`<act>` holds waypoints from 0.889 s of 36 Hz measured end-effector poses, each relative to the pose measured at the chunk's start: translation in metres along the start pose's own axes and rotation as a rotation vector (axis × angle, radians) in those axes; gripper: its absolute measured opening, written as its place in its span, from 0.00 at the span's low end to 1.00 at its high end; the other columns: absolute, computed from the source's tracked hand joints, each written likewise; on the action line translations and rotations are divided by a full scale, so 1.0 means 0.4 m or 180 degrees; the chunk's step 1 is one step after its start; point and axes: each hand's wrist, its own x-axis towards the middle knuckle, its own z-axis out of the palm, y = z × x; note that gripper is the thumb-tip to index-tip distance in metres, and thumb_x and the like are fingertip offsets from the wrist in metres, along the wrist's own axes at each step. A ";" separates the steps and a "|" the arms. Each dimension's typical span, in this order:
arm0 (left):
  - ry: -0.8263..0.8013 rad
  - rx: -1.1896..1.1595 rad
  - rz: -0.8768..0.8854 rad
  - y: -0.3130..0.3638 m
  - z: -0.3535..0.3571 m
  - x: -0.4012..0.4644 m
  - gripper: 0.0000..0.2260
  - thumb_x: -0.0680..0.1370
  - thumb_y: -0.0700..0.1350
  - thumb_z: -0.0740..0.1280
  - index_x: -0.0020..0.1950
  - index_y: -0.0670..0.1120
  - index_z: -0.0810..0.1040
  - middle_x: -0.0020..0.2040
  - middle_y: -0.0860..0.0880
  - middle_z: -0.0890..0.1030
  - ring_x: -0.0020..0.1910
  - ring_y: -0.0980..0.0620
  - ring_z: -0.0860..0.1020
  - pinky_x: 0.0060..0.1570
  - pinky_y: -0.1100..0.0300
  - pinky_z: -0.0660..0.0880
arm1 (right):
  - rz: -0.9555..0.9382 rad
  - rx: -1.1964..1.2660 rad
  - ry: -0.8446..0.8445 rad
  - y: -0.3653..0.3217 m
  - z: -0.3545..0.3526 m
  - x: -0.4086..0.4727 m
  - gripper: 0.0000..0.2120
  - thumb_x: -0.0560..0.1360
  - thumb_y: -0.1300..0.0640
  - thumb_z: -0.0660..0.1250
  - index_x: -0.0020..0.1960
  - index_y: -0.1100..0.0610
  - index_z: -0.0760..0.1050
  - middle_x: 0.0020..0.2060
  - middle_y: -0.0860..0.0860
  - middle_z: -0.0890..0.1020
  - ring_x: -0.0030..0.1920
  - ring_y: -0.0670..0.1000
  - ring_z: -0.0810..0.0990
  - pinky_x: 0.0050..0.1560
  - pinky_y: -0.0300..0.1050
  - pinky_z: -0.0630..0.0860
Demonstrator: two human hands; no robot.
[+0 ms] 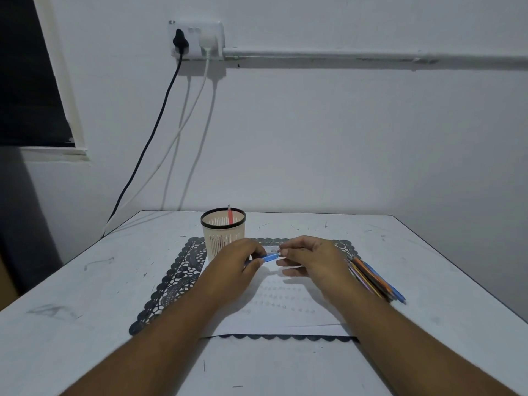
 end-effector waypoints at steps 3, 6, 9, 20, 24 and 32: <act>0.0000 -0.0015 -0.0033 -0.005 0.002 -0.009 0.04 0.82 0.43 0.67 0.52 0.51 0.80 0.45 0.60 0.76 0.46 0.59 0.74 0.42 0.69 0.67 | -0.0063 -0.0087 -0.0001 0.008 0.007 -0.003 0.05 0.77 0.67 0.73 0.52 0.63 0.85 0.45 0.60 0.88 0.47 0.60 0.88 0.46 0.50 0.86; 0.0004 -0.0083 -0.0014 -0.005 0.002 -0.012 0.04 0.81 0.43 0.68 0.52 0.51 0.80 0.45 0.60 0.77 0.45 0.59 0.74 0.41 0.69 0.67 | -0.0176 -0.0341 -0.0079 0.014 0.010 -0.007 0.05 0.77 0.65 0.74 0.52 0.61 0.85 0.44 0.57 0.88 0.47 0.58 0.88 0.44 0.48 0.86; 0.0068 -0.0162 -0.0022 -0.009 0.006 -0.015 0.04 0.81 0.42 0.68 0.51 0.51 0.80 0.43 0.60 0.76 0.44 0.59 0.74 0.40 0.70 0.66 | -0.0224 -0.0399 -0.0116 0.021 0.016 -0.007 0.04 0.78 0.64 0.73 0.52 0.61 0.84 0.44 0.57 0.88 0.46 0.57 0.88 0.43 0.48 0.85; 0.0219 -0.0514 -0.0093 -0.001 0.024 -0.026 0.08 0.82 0.43 0.68 0.59 0.53 0.82 0.50 0.58 0.80 0.50 0.57 0.78 0.47 0.63 0.75 | -0.0081 0.0224 0.0097 0.011 0.021 -0.019 0.05 0.77 0.64 0.73 0.51 0.65 0.83 0.46 0.61 0.87 0.47 0.59 0.88 0.42 0.51 0.86; -0.0073 -0.0458 -0.0211 -0.002 0.026 -0.031 0.07 0.81 0.43 0.68 0.55 0.54 0.83 0.47 0.58 0.81 0.46 0.57 0.78 0.46 0.57 0.75 | -0.0025 0.0683 0.0438 -0.003 0.004 -0.011 0.07 0.79 0.61 0.72 0.54 0.64 0.82 0.48 0.59 0.88 0.46 0.56 0.87 0.41 0.49 0.86; -0.0639 -0.0852 -0.0558 0.037 0.051 -0.049 0.07 0.82 0.48 0.65 0.49 0.58 0.82 0.44 0.57 0.82 0.43 0.56 0.78 0.46 0.53 0.77 | -0.0080 0.0793 0.0490 -0.005 0.028 -0.003 0.07 0.83 0.55 0.66 0.58 0.58 0.78 0.49 0.53 0.89 0.47 0.58 0.88 0.47 0.51 0.84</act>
